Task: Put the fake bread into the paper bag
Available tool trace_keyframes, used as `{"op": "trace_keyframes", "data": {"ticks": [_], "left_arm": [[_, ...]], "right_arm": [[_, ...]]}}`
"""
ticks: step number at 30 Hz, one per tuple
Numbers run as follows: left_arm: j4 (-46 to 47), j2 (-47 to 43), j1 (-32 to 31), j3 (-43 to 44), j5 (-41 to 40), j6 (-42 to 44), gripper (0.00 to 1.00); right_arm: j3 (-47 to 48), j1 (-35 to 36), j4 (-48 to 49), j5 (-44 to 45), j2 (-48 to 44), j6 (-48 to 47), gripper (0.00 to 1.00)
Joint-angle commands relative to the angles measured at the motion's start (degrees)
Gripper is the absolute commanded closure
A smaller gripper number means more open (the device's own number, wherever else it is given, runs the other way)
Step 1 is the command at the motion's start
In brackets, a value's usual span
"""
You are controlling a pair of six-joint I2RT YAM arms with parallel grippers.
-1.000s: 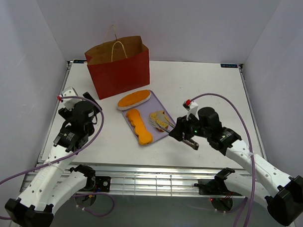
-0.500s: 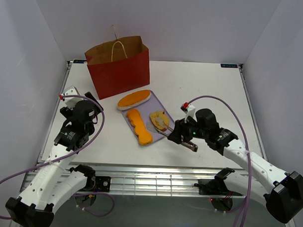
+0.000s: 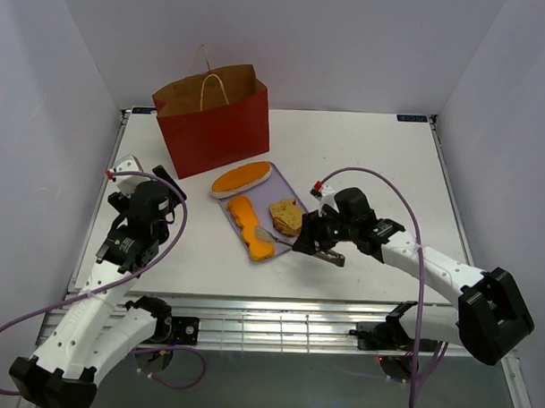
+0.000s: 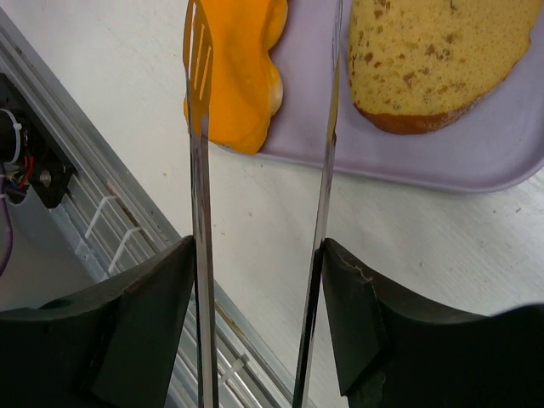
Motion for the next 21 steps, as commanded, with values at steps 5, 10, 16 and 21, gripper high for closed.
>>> {"op": "trace_keyframes", "data": {"ticks": [5, 10, 16, 21], "left_arm": [[1.1, -1.2, 0.38, 0.92, 0.54, 0.23, 0.02], [1.1, -1.2, 0.38, 0.92, 0.98, 0.32, 0.02], [1.36, -1.21, 0.38, 0.92, 1.24, 0.4, 0.02], [1.28, -1.38, 0.38, 0.83, 1.33, 0.41, 0.02]], "right_arm": [[7.44, -0.19, 4.06, -1.42, 4.5, -1.72, 0.34], [9.38, -0.19, 4.58, -1.86, 8.11, -1.89, 0.33], [13.24, -0.19, 3.35, -2.3, 13.03, -3.48, 0.32], [15.44, -0.1, 3.44, -3.0, 15.58, -3.74, 0.32]]}}
